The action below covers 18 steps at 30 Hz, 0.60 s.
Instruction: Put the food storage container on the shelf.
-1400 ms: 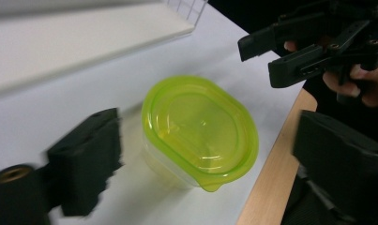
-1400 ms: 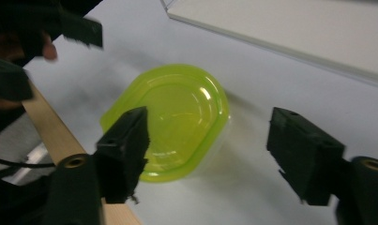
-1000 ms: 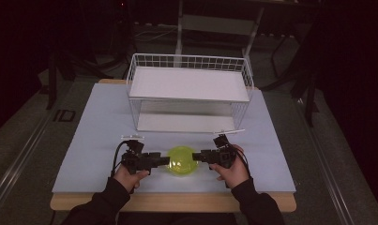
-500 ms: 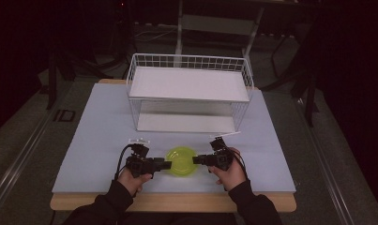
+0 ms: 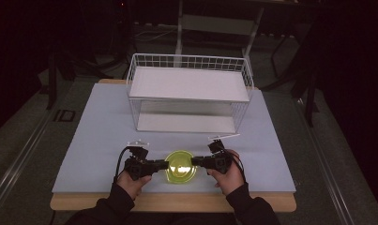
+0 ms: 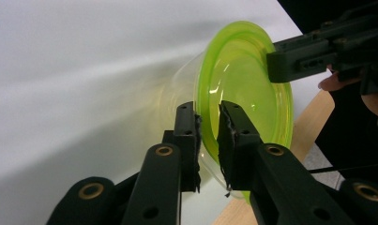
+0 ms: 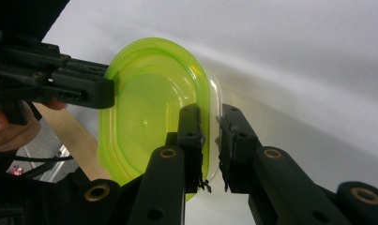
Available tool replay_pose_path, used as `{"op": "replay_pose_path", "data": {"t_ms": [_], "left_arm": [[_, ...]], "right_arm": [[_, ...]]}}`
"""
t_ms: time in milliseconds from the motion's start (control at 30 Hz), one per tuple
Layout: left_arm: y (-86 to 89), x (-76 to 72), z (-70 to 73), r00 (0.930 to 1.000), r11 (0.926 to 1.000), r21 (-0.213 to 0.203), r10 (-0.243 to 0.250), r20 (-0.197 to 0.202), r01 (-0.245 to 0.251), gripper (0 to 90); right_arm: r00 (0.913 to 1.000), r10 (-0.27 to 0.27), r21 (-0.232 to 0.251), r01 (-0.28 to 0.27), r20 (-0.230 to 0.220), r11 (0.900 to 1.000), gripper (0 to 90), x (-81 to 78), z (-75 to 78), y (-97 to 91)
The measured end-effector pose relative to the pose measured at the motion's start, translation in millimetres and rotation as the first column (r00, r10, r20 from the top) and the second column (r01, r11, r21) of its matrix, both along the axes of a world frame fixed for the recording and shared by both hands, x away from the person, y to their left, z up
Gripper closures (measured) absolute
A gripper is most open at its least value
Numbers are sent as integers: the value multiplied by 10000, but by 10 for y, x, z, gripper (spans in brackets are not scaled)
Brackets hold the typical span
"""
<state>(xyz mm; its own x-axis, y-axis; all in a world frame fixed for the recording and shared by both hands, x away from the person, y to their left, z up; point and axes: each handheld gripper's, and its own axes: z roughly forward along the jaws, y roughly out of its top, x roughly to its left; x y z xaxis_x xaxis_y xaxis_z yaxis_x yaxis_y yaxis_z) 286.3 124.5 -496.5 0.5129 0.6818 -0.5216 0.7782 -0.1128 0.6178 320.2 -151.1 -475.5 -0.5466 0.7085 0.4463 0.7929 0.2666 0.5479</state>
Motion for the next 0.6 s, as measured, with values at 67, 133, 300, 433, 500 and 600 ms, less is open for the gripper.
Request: {"op": "replay_pose_path", "data": {"t_ms": [67,133,300,433,500,600], "left_arm": [[4,5,9,10000,10000,39,-34,-7,35,798],[5,12,35,9999,10000,42,-53,-105,54,801],[44,45,184,10000,9999,-125,15,16,-15,815],[43,83,320,10000,10000,33,-47,-53,47,818],[42,110,386,9999,9999,89,-69,-101,70,821],[34,142,472,9998,9997,177,-182,-73,184,823]], "right_arm": [[9999,85,-132,-84,110,9999,797,-22,25,11],[9999,90,-131,-89,90,9999,797,-29,42,12],[9994,118,27,-118,319,9999,798,-32,145,8],[9984,111,127,-118,562,9998,798,-34,242,11],[9975,142,127,-151,692,9998,799,-33,286,11],[9955,160,170,-176,932,9997,799,-31,357,2]]}}
